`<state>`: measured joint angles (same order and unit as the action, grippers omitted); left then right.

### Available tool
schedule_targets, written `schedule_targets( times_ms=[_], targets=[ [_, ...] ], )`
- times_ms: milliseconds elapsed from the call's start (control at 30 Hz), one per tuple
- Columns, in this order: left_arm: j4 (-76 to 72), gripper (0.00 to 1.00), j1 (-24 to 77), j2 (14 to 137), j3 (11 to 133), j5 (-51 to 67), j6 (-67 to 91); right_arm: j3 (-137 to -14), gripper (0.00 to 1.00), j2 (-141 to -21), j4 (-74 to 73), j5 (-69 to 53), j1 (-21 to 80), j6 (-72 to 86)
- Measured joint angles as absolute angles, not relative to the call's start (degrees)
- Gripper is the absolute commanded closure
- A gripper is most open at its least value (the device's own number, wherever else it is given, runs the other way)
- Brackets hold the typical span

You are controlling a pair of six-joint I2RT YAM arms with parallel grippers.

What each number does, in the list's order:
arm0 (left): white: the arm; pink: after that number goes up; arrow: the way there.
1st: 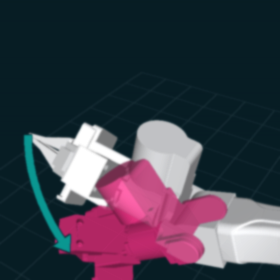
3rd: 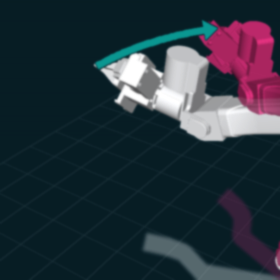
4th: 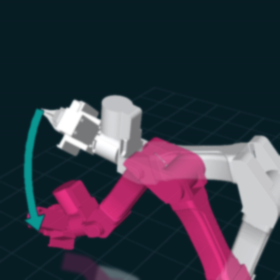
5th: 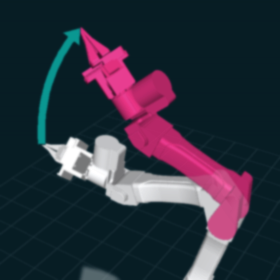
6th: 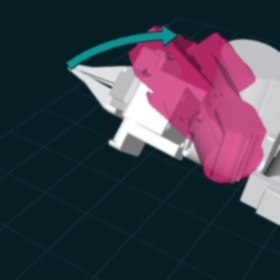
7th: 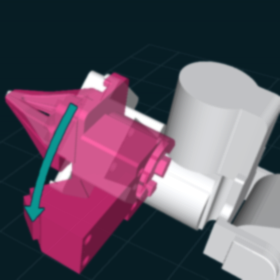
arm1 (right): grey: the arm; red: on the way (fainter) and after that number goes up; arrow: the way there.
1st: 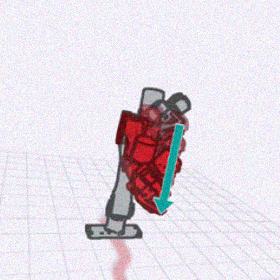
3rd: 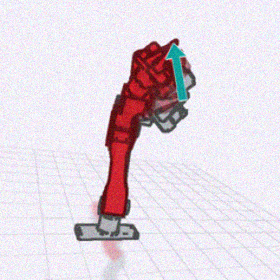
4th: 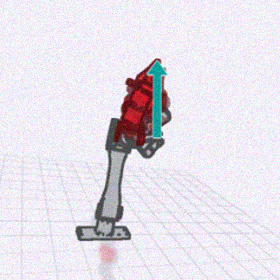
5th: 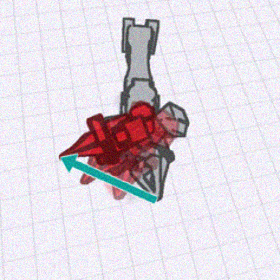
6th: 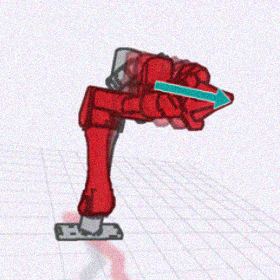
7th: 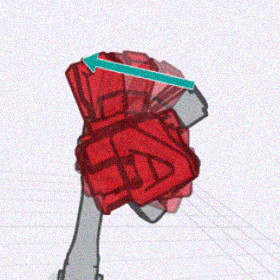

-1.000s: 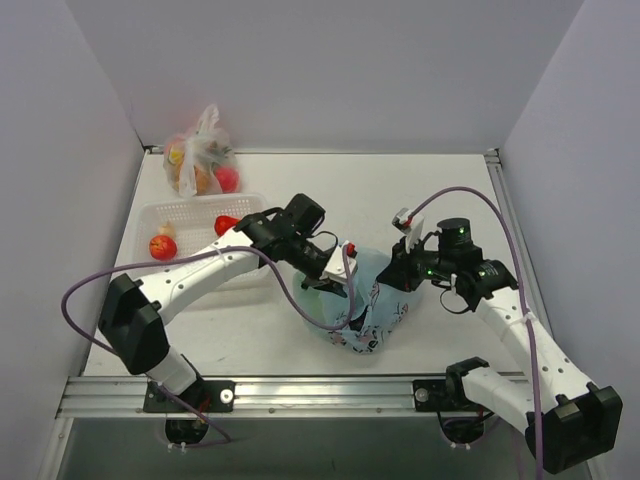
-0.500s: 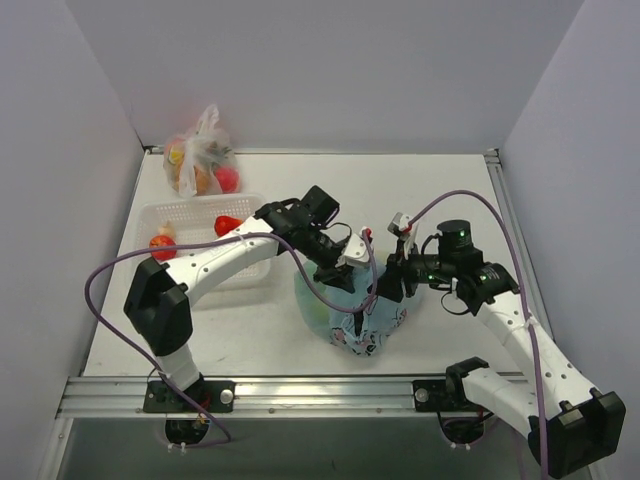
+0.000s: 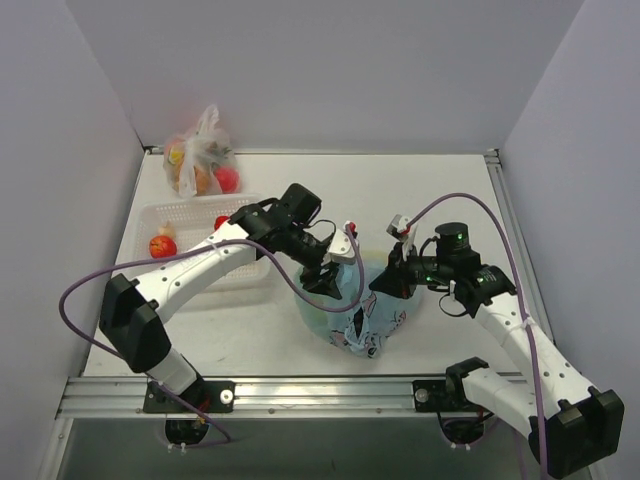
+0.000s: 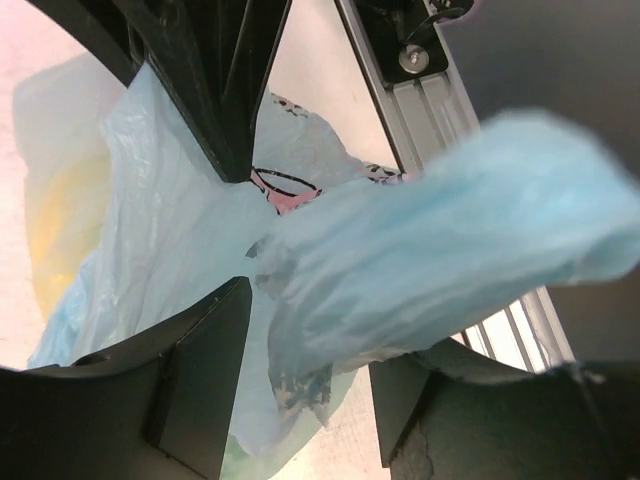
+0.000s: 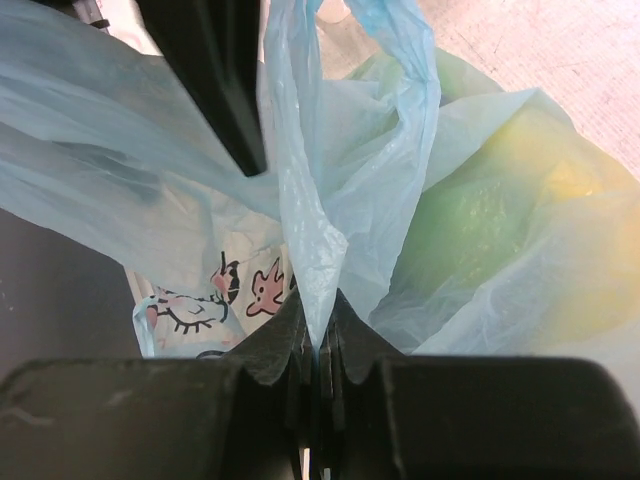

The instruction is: Place the fake fruits into the plastic bag and tie a complex knot

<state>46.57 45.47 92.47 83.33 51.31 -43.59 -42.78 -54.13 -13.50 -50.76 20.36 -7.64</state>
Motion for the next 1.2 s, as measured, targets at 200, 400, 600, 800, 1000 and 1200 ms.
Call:
schedule_targets(
  times_ms=[200, 400, 600, 800, 1000, 1200],
  targets=[
    [46.48, 0.4, 44.34, 88.71, 82.0, 51.22, -42.0, -42.5, 1.0, -53.63, -13.5, -50.52, 20.34, -7.55],
    [46.33, 0.8, 42.02, 88.68, 80.9, 51.29, -40.32, -42.5, 1.0, -53.49, -13.52, -50.39, 20.34, -7.55],
    [43.55, 0.99, 43.31, 89.12, 81.52, 53.82, -36.8, -42.5, 0.85, -53.49, -13.54, -50.52, 20.36, -7.62],
    [39.33, 1.0, 44.64, 92.05, 82.76, 54.24, -32.21, -42.52, 0.38, -53.41, -15.38, -54.7, 20.4, -9.43],
    [37.78, 1.0, 44.6, 95.0, 82.98, 54.15, -29.12, -42.52, 0.15, -51.27, -17.56, -58.13, 20.47, -12.43],
    [35.68, 1.0, 45.19, 96.92, 85.38, 54.22, -24.86, -42.52, 0.11, -52.05, -16.6, -58.98, 21.39, -13.56]
  ],
)
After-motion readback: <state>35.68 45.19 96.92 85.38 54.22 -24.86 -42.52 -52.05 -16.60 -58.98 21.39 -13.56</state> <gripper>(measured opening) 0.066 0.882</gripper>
